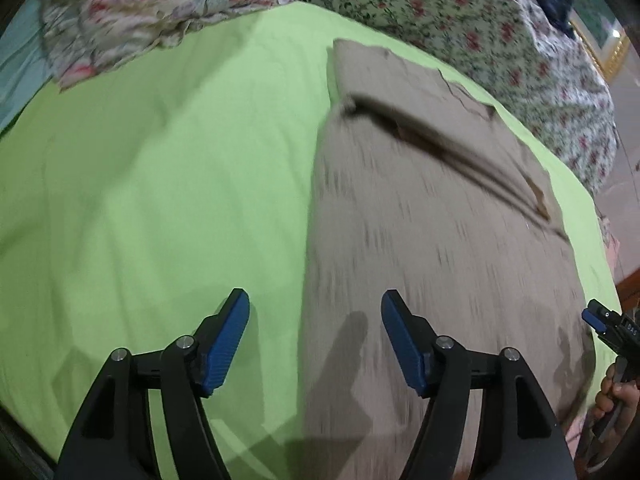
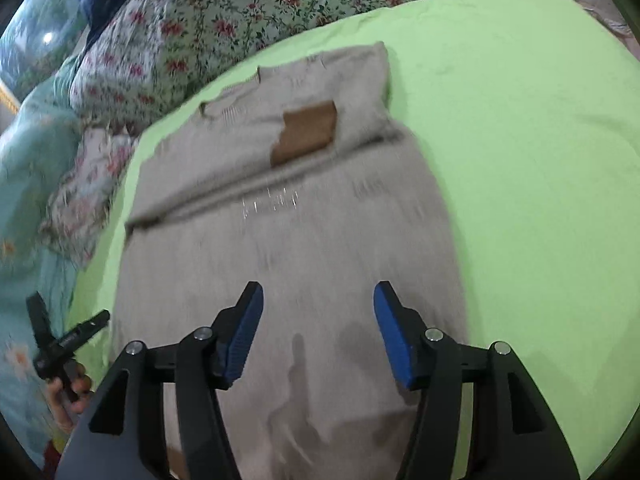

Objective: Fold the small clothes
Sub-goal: 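Grasp the brown ribbed hem with the left gripper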

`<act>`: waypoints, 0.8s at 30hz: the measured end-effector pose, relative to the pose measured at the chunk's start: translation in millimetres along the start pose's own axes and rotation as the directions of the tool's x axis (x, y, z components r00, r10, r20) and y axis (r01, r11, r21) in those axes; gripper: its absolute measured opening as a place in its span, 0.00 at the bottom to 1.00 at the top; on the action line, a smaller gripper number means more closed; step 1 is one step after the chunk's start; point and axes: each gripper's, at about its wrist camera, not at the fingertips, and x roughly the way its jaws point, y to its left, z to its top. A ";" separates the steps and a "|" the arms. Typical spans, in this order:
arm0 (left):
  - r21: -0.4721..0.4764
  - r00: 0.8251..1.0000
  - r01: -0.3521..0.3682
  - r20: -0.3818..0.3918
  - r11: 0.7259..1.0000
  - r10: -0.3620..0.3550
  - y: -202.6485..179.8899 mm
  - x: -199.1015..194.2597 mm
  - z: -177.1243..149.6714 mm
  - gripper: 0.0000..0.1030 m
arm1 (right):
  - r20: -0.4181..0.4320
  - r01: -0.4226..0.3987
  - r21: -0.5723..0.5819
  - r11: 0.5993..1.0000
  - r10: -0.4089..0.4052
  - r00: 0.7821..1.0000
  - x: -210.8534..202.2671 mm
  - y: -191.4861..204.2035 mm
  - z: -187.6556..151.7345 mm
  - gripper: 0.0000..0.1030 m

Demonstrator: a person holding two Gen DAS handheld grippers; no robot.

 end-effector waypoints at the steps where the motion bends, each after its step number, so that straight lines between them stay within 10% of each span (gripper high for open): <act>1: 0.004 1.000 0.001 -0.006 1.000 -0.001 -0.6 -2.8 -7.7 0.70 | 0.000 0.007 0.002 1.000 -0.007 1.000 -7.3 -3.2 -10.8 0.59; 12: 0.135 0.994 0.072 -0.087 0.988 -0.061 -27.6 -33.6 -107.8 0.80 | -0.061 0.142 -0.044 0.989 -0.144 0.988 -65.8 -36.0 -96.1 0.64; 17: 0.123 0.981 0.170 -0.110 0.978 -0.157 -23.2 -41.6 -128.5 0.79 | -0.072 -0.017 -0.014 1.000 0.016 0.997 -74.7 -42.0 -108.5 0.64; 24: 0.049 0.958 0.271 -0.107 0.961 -0.264 -4.2 -48.2 -128.7 0.67 | -0.119 -0.276 0.041 0.960 0.279 0.953 -56.0 -45.2 -122.8 0.64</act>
